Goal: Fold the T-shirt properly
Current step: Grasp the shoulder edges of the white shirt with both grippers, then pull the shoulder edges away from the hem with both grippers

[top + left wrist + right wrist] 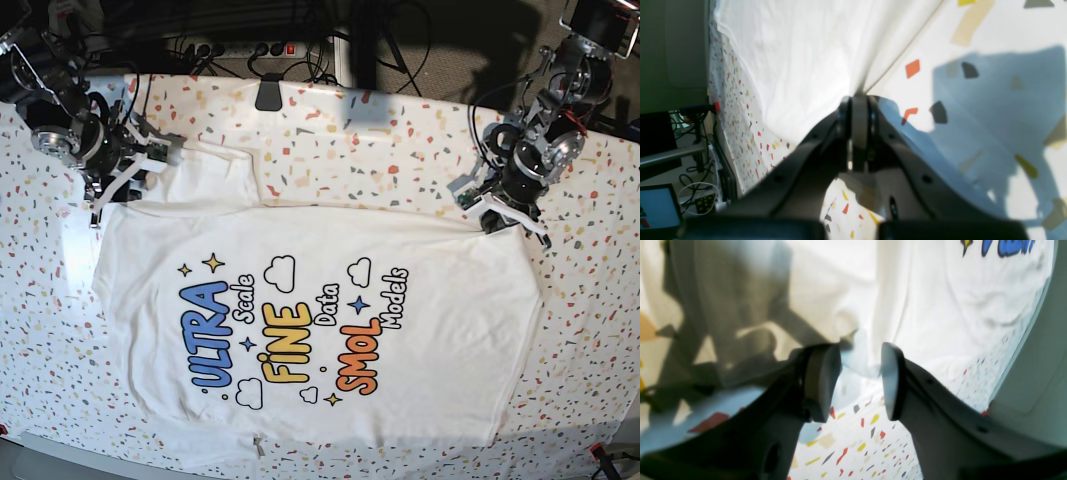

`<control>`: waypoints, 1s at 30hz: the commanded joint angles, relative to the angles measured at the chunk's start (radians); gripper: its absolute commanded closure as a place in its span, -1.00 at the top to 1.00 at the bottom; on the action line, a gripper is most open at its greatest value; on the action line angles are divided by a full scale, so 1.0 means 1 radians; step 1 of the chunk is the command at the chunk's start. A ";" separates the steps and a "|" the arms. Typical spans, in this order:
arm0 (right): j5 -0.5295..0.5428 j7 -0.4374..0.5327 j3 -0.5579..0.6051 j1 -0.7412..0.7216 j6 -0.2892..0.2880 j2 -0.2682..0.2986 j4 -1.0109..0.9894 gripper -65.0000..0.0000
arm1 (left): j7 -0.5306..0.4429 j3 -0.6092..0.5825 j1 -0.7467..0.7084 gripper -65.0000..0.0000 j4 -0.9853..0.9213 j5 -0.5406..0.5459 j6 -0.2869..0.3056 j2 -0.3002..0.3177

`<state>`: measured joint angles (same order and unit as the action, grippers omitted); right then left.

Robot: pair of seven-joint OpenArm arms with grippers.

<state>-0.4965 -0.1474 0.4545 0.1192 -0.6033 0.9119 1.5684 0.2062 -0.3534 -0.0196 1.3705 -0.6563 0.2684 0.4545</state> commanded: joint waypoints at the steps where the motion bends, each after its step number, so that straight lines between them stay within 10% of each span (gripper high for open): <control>1: 0.004 0.008 -0.003 -0.006 -0.010 0.018 0.006 -0.52 | 0.011 -0.001 0.003 -1.00 0.000 -0.011 -0.018 0.006; 8: 0.089 -0.037 -0.003 -0.006 0.024 0.016 0.006 -1.00 | 0.010 -0.001 0.003 -1.00 0.000 0.066 -0.018 0.006; 16: 0.190 -0.183 -0.013 -0.005 0.306 0.017 0.019 -1.00 | 0.011 -0.001 -0.002 -1.00 0.007 0.199 -0.087 0.007; 19: 0.317 -0.183 -0.051 0.012 0.303 0.043 0.047 -1.00 | 0.027 -0.001 -0.031 -1.00 0.070 0.245 -0.171 0.017; 30: 0.439 -0.179 -0.374 0.304 0.237 0.066 0.244 -1.00 | 0.054 0.117 -0.242 -1.00 0.429 0.344 -0.187 0.060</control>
<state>-0.0528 -0.3378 0.0906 0.4324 -0.3748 0.9554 1.7996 0.2859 -0.2432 -0.2710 1.7775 -0.3111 0.1028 0.5014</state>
